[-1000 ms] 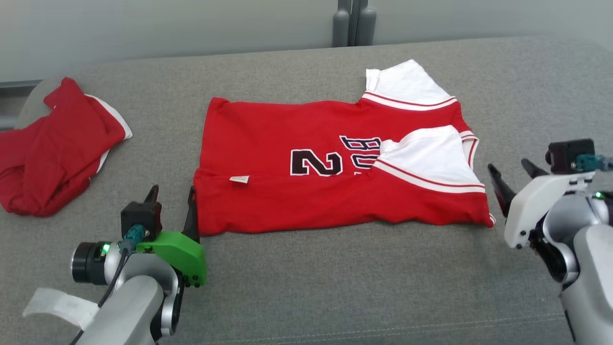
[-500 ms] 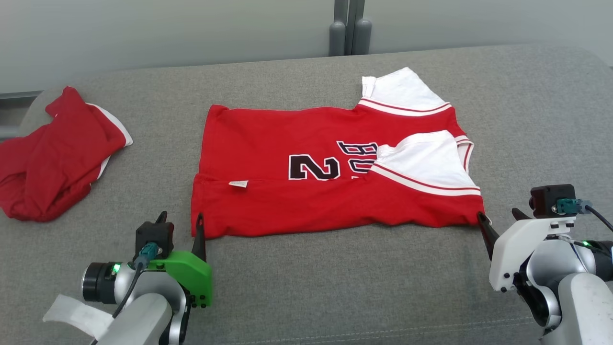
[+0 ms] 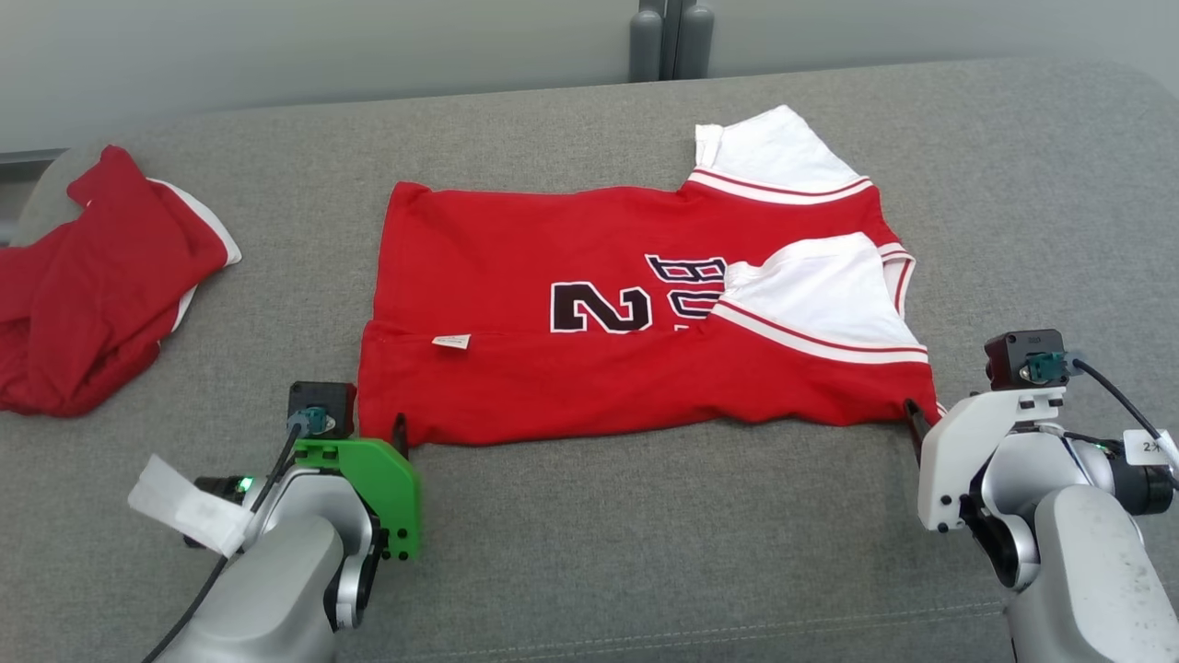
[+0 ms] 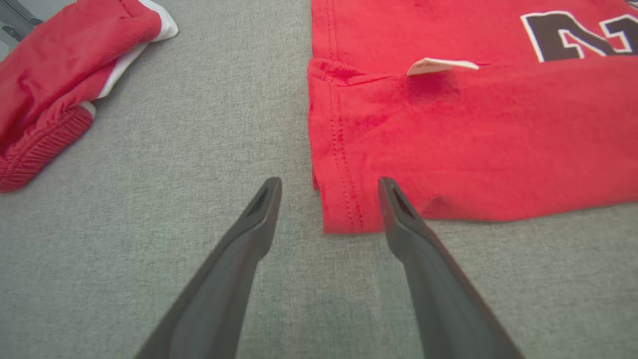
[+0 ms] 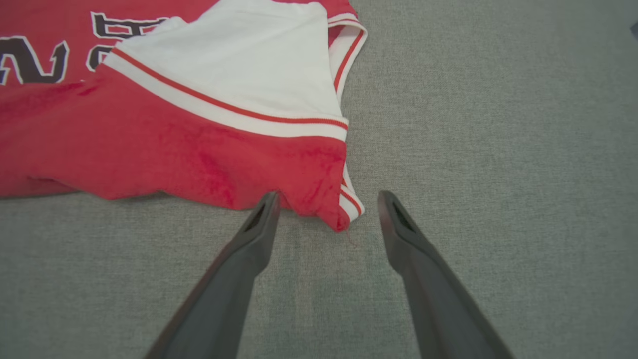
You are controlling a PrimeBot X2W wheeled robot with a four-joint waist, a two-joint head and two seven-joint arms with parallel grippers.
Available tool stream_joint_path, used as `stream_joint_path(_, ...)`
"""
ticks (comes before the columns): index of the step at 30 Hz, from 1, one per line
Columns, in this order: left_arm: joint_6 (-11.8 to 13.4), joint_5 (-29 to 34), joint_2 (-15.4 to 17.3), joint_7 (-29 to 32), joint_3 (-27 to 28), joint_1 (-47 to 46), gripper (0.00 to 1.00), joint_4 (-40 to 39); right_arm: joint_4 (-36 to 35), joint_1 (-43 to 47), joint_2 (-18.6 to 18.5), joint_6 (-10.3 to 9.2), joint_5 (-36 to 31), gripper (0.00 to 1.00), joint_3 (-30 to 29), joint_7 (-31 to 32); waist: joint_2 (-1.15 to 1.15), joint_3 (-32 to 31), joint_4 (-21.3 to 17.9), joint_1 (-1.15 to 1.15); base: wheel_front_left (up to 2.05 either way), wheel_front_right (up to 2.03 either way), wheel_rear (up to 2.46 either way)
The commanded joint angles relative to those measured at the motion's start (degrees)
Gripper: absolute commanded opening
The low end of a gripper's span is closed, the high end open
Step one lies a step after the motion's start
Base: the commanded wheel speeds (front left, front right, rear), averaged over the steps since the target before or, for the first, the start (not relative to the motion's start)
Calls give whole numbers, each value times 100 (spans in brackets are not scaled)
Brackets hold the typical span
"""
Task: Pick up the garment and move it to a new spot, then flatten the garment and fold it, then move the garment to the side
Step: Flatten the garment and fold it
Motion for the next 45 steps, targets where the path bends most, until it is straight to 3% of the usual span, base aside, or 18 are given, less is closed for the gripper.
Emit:
stream_joint_path(1, -43, -15, -25, 70, -28, -127, 100, 85, 95, -99, -13, -4, -65, 100, -26, -3, 0, 30, -7, 0, 0, 0, 0)
stream_joint_path(12, -338, -181, -263, 180, -11, -416, 100, 688, 869, -544, 5, -4, -148, 100, 144, -174, 0, 247, 13, 0, 0, 0, 0)
stream_joint_path(13, -367, -195, -289, 167, -5, -440, 100, 739, 914, -570, 5, -4, -168, 95, 145, -186, 0, 265, 18, 0, 0, 0, 0)
stream_joint_path(14, -403, -220, -308, 157, 7, -458, 98, 784, 966, -595, 4, -4, -173, 75, 137, -183, 0, 277, 24, 0, 0, 0, 0)
stream_joint_path(15, -403, -220, -308, 157, 7, -458, 98, 784, 966, -595, 4, -4, -173, 75, 137, -183, 0, 277, 24, 0, 0, 0, 0)
stream_joint_path(16, -441, -239, -323, 136, 18, -472, 44, 818, 1008, -621, 5, -4, -184, 43, 134, -169, 0, 289, 28, 0, 0, 0, 0)
stream_joint_path(17, -463, -259, -333, 121, 24, -487, 21, 855, 1043, -643, 7, -4, -196, 25, 142, -169, 0, 297, 32, 0, 0, 0, 0)
stream_joint_path(18, -512, -279, -343, 109, 36, -490, 0, 886, 1074, -644, 8, -4, -201, 1, 146, -171, 0, 295, 36, 0, 0, 0, 0)
stream_joint_path(26, -761, -635, -397, -23, 248, -175, 0, 861, 989, -415, -117, -4, -75, 0, 108, -203, 0, 102, 66, 0, 0, 0, 0)
stream_joint_path(32, -827, -894, -229, -139, 415, 329, 0, 582, 647, -68, -320, -7, 86, 0, 44, -52, 0, -119, 69, 0, 0, 0, 0)
stream_joint_path(41, -608, -1046, 34, -87, 423, 1084, 0, -85, -419, 818, -580, -9, 480, 0, 58, 644, 0, -458, 51, 0, 0, 0, 0)
stream_joint_path(45, -449, -1081, 156, -60, 419, 1414, 0, -495, -870, 1139, -511, -8, 627, 0, 123, 876, 0, -550, -34, 0, 0, 0, 0)
